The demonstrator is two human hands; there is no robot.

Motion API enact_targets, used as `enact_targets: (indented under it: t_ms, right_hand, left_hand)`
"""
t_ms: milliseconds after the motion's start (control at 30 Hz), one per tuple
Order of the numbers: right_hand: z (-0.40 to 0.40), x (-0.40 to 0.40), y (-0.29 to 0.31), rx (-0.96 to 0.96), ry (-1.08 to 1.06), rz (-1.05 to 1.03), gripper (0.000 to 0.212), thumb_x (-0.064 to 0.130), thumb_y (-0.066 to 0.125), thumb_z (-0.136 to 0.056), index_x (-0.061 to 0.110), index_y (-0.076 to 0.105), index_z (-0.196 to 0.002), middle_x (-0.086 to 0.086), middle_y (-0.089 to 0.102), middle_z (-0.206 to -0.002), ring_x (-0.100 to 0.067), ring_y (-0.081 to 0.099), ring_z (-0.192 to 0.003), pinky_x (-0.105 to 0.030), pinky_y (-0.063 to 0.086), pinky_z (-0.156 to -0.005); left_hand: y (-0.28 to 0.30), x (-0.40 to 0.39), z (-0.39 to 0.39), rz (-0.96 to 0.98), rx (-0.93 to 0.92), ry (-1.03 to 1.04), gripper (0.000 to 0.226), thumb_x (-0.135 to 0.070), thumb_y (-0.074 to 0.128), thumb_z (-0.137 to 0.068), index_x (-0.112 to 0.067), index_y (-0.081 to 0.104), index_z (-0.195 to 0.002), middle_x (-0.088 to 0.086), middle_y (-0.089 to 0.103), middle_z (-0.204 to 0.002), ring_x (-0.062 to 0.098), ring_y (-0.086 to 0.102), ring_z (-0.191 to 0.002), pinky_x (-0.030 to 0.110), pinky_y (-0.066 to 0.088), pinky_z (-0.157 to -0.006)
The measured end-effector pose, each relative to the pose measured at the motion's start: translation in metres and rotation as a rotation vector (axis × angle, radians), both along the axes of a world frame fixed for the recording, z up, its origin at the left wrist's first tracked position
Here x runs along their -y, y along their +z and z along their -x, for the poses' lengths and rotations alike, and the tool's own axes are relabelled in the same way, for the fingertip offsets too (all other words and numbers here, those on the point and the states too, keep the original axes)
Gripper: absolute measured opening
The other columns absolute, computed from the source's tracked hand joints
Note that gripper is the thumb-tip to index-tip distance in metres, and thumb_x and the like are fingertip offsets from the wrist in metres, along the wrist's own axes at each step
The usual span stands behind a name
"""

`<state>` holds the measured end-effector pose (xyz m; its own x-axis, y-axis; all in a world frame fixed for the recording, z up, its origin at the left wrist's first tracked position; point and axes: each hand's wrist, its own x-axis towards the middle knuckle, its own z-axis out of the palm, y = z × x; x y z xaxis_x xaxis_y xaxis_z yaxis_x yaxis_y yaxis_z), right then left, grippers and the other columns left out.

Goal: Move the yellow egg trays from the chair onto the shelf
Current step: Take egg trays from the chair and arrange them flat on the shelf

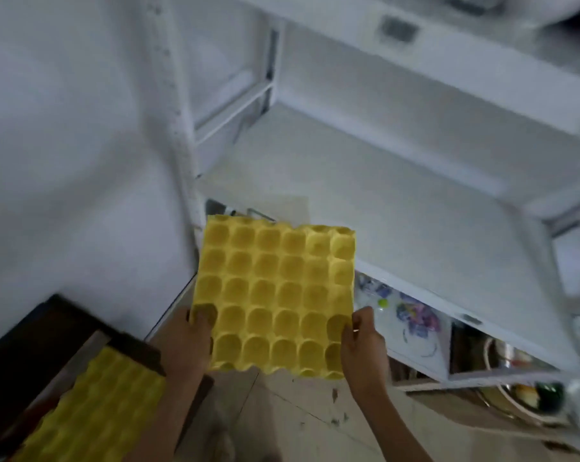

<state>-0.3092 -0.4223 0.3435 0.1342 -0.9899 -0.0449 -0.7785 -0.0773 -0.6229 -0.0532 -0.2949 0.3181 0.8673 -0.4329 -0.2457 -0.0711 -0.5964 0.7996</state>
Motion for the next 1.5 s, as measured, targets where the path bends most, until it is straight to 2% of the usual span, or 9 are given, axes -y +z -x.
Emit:
enact_targets:
  t_ms: [200,300,400,600,700,1000,1200,1267,1500]
  right_hand:
    - [0.078,0.026,0.028,0.072,-0.149,0.001,0.016,0.002,0.056,-0.094,0.014,0.045,-0.094,-0.006,0.061,-0.072,-0.033,0.057,-0.064,-0.040,0.043,-0.057]
    - [0.084,0.038,0.033,0.142,-0.128,-0.033,0.012,0.004,0.055,-0.096,0.013,0.048,-0.101,-0.006,0.062,-0.084,-0.031,0.057,-0.071,-0.037,0.038,-0.058]
    - [0.078,0.052,0.041,0.213,-0.140,-0.095,0.012,0.007,0.052,-0.097,0.016,0.044,-0.100,-0.002,0.059,-0.077,-0.028,0.055,-0.068,-0.031,0.033,-0.051]
    - [0.020,0.115,0.043,0.391,-0.163,-0.356,0.020,0.013,0.062,-0.094,0.012,0.062,-0.115,-0.005,0.068,-0.101,-0.028,0.065,-0.094,-0.040,0.055,-0.079]
    - [-0.012,0.154,0.032,0.345,-0.142,-0.412,0.016,0.013,0.063,-0.092,0.011,0.073,-0.104,-0.008,0.074,-0.098,-0.031,0.070,-0.093,-0.050,0.060,-0.087]
    - [-0.145,0.295,0.011,0.264,-0.208,-0.461,0.022,0.017,0.071,-0.086,0.009,0.075,-0.106,-0.015,0.074,-0.102,-0.036,0.071,-0.095,-0.052,0.061,-0.089]
    - [-0.216,0.367,0.007,0.217,-0.254,-0.458,0.030,0.024,0.075,-0.082,0.014,0.075,-0.111,-0.011,0.072,-0.100,-0.028,0.068,-0.086,-0.026,0.051,-0.060]
    - [-0.231,0.385,0.006,0.207,-0.252,-0.440,0.031,0.027,0.075,-0.082,0.016,0.075,-0.111,-0.010,0.072,-0.097,-0.027,0.068,-0.084,-0.024,0.049,-0.057]
    - [-0.252,0.416,-0.013,0.148,-0.266,-0.416,0.038,0.029,0.073,-0.083,0.016,0.072,-0.119,-0.010,0.070,-0.101,-0.032,0.069,-0.091,-0.044,0.063,-0.082]
  left_hand:
    - [0.052,0.070,0.042,-0.060,-0.036,-0.273,0.031,-0.028,0.050,-0.099,-0.011,0.064,-0.078,0.005,0.066,-0.077,0.023,0.062,-0.071,0.031,0.046,-0.062]
    - [0.070,0.090,0.047,-0.042,0.018,-0.306,0.028,-0.025,0.048,-0.097,-0.019,0.062,-0.073,0.001,0.065,-0.076,0.016,0.060,-0.071,0.031,0.046,-0.062]
    - [0.078,0.106,0.034,-0.137,0.031,-0.337,0.024,-0.023,0.046,-0.095,-0.019,0.059,-0.075,0.000,0.061,-0.078,0.025,0.061,-0.079,0.036,0.046,-0.071]
    - [0.078,0.152,-0.022,-0.145,0.012,-0.291,0.020,-0.025,0.051,-0.092,-0.011,0.065,-0.090,0.006,0.065,-0.088,0.030,0.064,-0.088,0.043,0.055,-0.082]
    - [0.070,0.192,-0.062,-0.164,0.017,-0.310,0.021,-0.025,0.053,-0.093,-0.008,0.065,-0.093,0.004,0.063,-0.085,0.032,0.063,-0.091,0.045,0.057,-0.086]
    - [0.052,0.349,-0.199,-0.197,0.082,-0.413,0.023,-0.029,0.058,-0.093,-0.009,0.068,-0.099,0.008,0.065,-0.091,0.031,0.063,-0.087,0.033,0.047,-0.067]
    - [0.046,0.411,-0.257,-0.233,0.182,-0.436,0.033,-0.034,0.047,-0.098,-0.009,0.068,-0.099,0.007,0.065,-0.090,0.029,0.061,-0.085,0.036,0.049,-0.070]
    - [0.042,0.424,-0.272,-0.245,0.178,-0.467,0.035,-0.034,0.045,-0.098,-0.009,0.069,-0.104,0.010,0.066,-0.097,0.034,0.062,-0.094,0.041,0.054,-0.080]
    - [0.013,0.455,-0.278,-0.072,0.029,-0.441,0.048,-0.043,0.050,-0.098,-0.007,0.056,-0.129,0.016,0.068,-0.119,0.036,0.067,-0.107,0.047,0.055,-0.092]
